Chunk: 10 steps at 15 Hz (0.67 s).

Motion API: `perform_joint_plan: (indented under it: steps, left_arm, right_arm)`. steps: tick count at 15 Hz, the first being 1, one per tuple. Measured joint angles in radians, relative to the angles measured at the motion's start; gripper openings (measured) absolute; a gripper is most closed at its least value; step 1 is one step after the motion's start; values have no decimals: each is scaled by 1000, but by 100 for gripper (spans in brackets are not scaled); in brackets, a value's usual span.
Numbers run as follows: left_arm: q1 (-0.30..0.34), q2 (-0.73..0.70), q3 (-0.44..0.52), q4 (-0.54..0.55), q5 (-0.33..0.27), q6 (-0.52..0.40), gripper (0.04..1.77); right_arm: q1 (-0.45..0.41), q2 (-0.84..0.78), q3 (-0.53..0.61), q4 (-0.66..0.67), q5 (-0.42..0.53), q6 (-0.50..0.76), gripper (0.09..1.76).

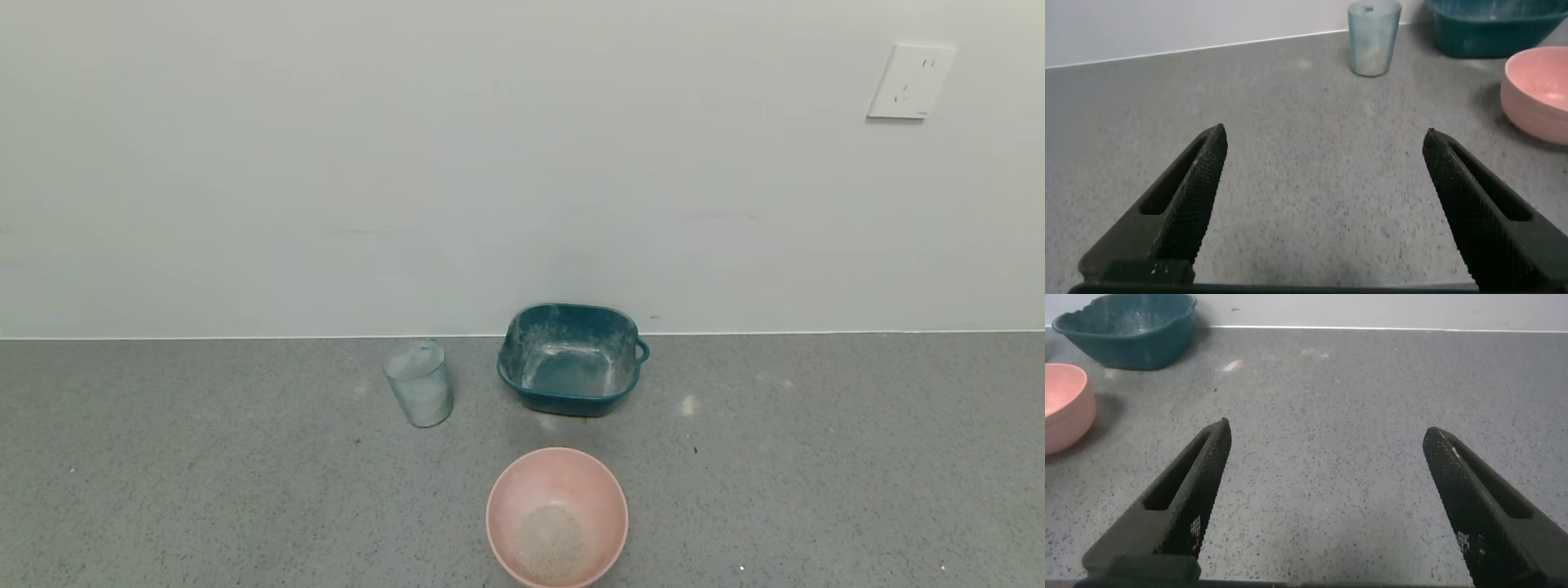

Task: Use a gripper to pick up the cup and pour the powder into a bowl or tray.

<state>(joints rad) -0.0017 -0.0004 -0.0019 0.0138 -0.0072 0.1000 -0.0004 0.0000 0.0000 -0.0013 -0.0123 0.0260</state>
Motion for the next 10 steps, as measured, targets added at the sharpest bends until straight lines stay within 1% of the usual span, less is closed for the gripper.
perform_joint_plan:
  steps: [10]
  left_arm:
    - [0,0,2,1,5,-14,172]
  right_arm:
    - [0,0,0,0,0,0,171]
